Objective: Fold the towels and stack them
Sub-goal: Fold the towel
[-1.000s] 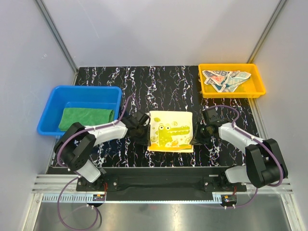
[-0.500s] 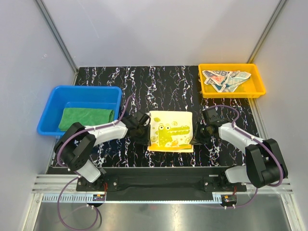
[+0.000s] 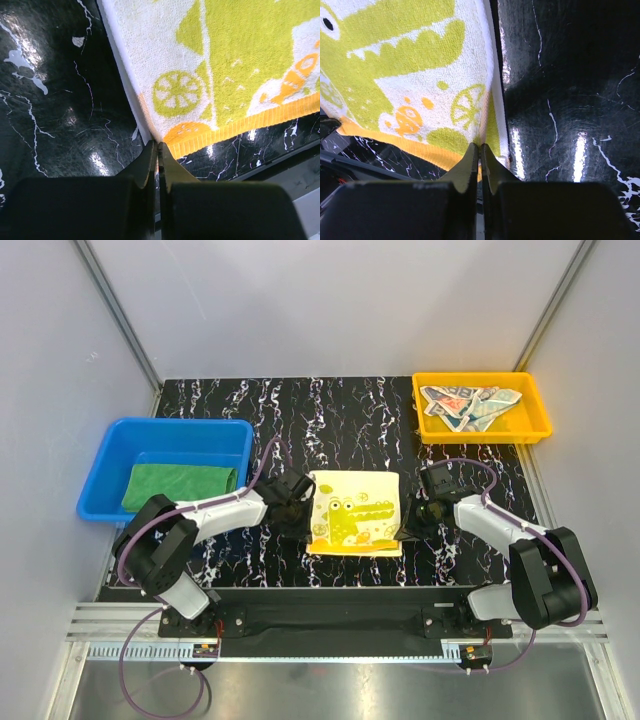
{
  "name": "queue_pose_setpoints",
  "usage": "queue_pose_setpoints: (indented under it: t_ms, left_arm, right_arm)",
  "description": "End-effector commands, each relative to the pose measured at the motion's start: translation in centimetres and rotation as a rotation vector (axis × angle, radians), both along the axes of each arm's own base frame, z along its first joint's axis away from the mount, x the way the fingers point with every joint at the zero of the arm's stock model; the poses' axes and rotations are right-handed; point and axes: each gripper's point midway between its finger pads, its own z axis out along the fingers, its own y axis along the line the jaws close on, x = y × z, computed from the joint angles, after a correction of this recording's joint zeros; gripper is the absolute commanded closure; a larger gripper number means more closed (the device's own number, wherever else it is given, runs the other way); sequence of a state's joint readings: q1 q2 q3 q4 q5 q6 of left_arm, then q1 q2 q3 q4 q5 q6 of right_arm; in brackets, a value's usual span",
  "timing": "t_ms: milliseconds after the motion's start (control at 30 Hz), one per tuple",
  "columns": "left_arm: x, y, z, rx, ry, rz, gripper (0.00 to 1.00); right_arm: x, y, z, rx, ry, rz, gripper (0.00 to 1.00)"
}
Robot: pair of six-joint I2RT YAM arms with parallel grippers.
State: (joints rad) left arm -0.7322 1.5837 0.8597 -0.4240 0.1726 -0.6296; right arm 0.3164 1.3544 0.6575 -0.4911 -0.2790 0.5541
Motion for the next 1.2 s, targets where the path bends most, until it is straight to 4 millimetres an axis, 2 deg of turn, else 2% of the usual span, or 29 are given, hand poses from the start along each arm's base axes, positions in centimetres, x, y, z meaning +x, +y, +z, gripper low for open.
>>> queue_pose_setpoints:
  t_ms: [0,100,200,300,333,467,567,700,833,933,967,1067,1167]
  left_arm:
    - [1.2,-0.8,2.5,-0.021,-0.06,0.004,1.0]
    - [1.3,-0.6,3.6,-0.012,-0.066,0.009,1.0]
    - [1.1,-0.5,4.7,-0.026,-0.082,0.001,1.0]
    - [0.3,0.1,3.2,-0.005,-0.053,-0.007,1.0]
    - [-0.3,0.2,2.4,-0.006,-0.029,-0.014,1.0]
    - [-0.8,-0.5,0.8,-0.04,-0.001,-0.026,1.0]
    - [-0.8,-0.2,-0.1,-0.014,0.01,-0.035,1.0]
    - [-0.9,-0.4,-0.3,-0.016,0.015,-0.05,1.0]
    - [-1.0,-0.1,-0.5,-0.002,0.015,-0.055,1.0]
    - [-1.1,0.0,-0.6,0.001,0.018,-0.057,1.0]
    - [-1.1,0.0,-0.6,-0.002,0.018,-0.055,1.0]
    - [-1.2,0.1,-0.7,-0.001,0.018,-0.053,1.0]
    - [-1.3,0.1,-0.8,-0.004,0.018,-0.051,1.0]
  right_arm:
    - [0.9,0.1,0.8,-0.014,-0.036,0.005,1.0]
    - [1.0,-0.5,1.3,-0.058,-0.028,0.01,1.0]
    - [0.0,-1.5,1.8,-0.114,0.017,0.03,1.0]
    - [-0.7,-1.1,1.1,-0.107,0.031,0.034,1.0]
    - [-1.0,-0.9,0.3,-0.103,0.045,0.031,1.0]
    - [-1.9,-0.5,-1.6,-0.097,0.084,0.03,0.95]
    - [-1.4,-0.4,-1.5,-0.108,0.057,0.024,0.82]
    - [-1.3,-0.4,-1.5,-0.11,0.058,0.025,0.8]
    - [-1.1,-0.3,-0.8,-0.105,0.047,0.024,0.65]
    - [-0.7,-0.1,0.5,-0.097,0.023,0.021,0.65]
    - [-0.6,-0.1,0.9,-0.094,0.018,0.022,0.7]
    - [-0.2,0.1,2.1,-0.083,-0.006,0.017,0.77]
    - [-0.1,0.4,2.5,-0.069,-0.009,0.017,0.79]
